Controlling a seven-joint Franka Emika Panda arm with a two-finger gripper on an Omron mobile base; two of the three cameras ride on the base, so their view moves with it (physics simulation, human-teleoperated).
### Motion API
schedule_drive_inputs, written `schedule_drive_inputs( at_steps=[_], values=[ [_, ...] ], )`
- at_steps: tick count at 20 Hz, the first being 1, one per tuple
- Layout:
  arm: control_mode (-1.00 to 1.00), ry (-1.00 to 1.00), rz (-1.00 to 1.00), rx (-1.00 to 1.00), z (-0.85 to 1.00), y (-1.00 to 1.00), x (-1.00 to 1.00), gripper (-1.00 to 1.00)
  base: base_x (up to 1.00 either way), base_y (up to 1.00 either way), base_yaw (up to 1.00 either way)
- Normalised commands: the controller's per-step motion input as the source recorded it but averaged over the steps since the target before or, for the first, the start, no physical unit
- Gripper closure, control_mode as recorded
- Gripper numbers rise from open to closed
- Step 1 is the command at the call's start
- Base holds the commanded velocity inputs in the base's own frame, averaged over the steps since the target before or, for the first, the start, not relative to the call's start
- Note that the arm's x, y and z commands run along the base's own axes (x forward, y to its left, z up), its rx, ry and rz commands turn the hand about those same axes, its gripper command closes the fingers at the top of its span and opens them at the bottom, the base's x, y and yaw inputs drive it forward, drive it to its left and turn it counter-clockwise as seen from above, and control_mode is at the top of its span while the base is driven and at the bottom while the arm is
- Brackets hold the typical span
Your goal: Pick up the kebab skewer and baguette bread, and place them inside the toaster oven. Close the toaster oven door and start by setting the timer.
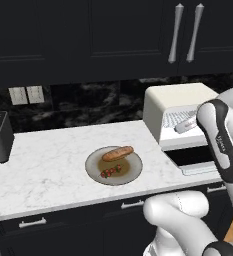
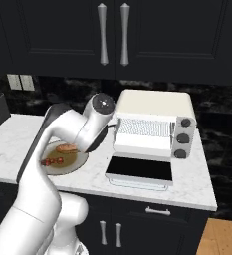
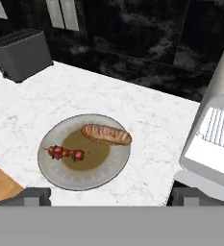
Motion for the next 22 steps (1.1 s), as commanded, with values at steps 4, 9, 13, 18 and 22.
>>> schedule_drive_inputs(
  at_steps=[4,9,13,18,22],
  values=[
    [-1.00,-0.11,0.30,-0.12,-0.32,-0.44,0.15,-1.00,0.00,0.00,0.00],
    [-1.00,-0.15,0.29,-0.06,-0.36,-0.53,0.15,-1.00,0.00,0.00,0.00],
    [-1.00,-0.11,0.24,-0.01,-0.28,-0.59,0.12,-1.00,0.00,0.00,0.00],
    [-1.00,-0.06,0.04,0.00,-0.13,-0.36,0.29,-1.00,0.00,0.00,0.00],
    [-1.00,-0.11,0.00,0.00,-0.08,-0.26,0.39,-1.00,0.00,0.00,0.00]
  ],
)
